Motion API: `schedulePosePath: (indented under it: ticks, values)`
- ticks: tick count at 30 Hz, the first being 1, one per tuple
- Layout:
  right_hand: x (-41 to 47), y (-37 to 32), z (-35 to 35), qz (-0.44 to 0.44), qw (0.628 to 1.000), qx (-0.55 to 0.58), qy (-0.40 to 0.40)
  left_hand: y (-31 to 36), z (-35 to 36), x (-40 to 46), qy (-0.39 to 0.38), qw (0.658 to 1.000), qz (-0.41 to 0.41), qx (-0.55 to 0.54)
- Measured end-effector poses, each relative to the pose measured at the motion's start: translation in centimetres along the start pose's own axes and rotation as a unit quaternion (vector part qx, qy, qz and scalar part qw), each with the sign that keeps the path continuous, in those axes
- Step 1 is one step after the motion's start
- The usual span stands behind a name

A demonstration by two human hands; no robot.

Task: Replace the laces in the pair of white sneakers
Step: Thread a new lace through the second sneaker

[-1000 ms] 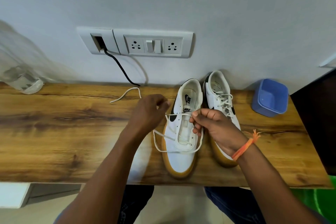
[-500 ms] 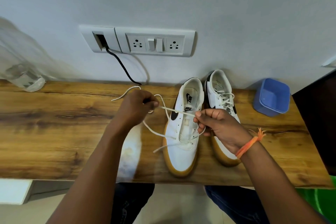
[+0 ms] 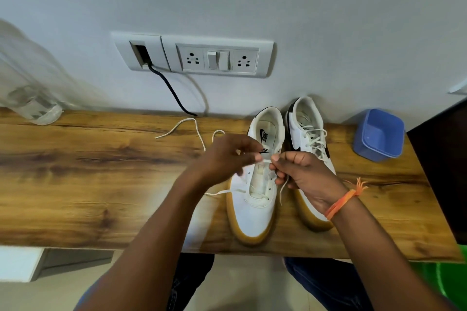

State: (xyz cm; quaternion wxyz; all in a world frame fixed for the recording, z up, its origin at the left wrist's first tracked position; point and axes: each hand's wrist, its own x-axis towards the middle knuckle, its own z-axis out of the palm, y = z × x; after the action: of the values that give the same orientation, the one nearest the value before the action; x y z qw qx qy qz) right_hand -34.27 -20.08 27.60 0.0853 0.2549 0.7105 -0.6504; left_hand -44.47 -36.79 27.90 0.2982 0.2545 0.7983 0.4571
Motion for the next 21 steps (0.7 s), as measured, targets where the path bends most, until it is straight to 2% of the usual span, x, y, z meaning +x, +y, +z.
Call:
schedulePosePath:
  ticks: [1,3,6,10,13,15,18,21]
  values:
    - [0.0,0.0,0.1,-0.007,1.000,0.004,-0.001,0.2,0.7,0.0,-0.037,0.999,0.008,-0.016]
    - [0.0,0.0,0.1,-0.016,1.000,0.003,0.000,-0.1,1.2,0.0,-0.059,0.998,0.007,-0.005]
    - [0.0,0.0,-0.3,-0.020,1.000,-0.018,0.003,-0.8,-0.3,0.3,-0.027,0.999,-0.020,0.027]
    - [-0.1,0.2,-1.4,-0.026,0.998,-0.060,0.016,-2.5,-3.6,0.0,0.028,0.979,-0.065,0.191]
    - [0.0,0.6,-1.7,-0.015,0.993,-0.115,0.020,-3.6,-4.3,-0.5,-0.023,0.958,-0.130,0.254]
    - [0.1,1.0,-1.5,-0.019,0.989,-0.140,0.032,-3.6,-3.7,-0.6,-0.060,0.951,-0.134,0.273]
    - [0.0,1.0,-0.6,-0.040,0.986,-0.159,0.032,-2.4,-2.0,-0.4,-0.050,0.972,-0.060,0.224]
    - [0.0,0.8,0.2,-0.051,0.989,-0.137,0.012,-1.0,0.6,0.0,-0.094,0.993,-0.013,0.064]
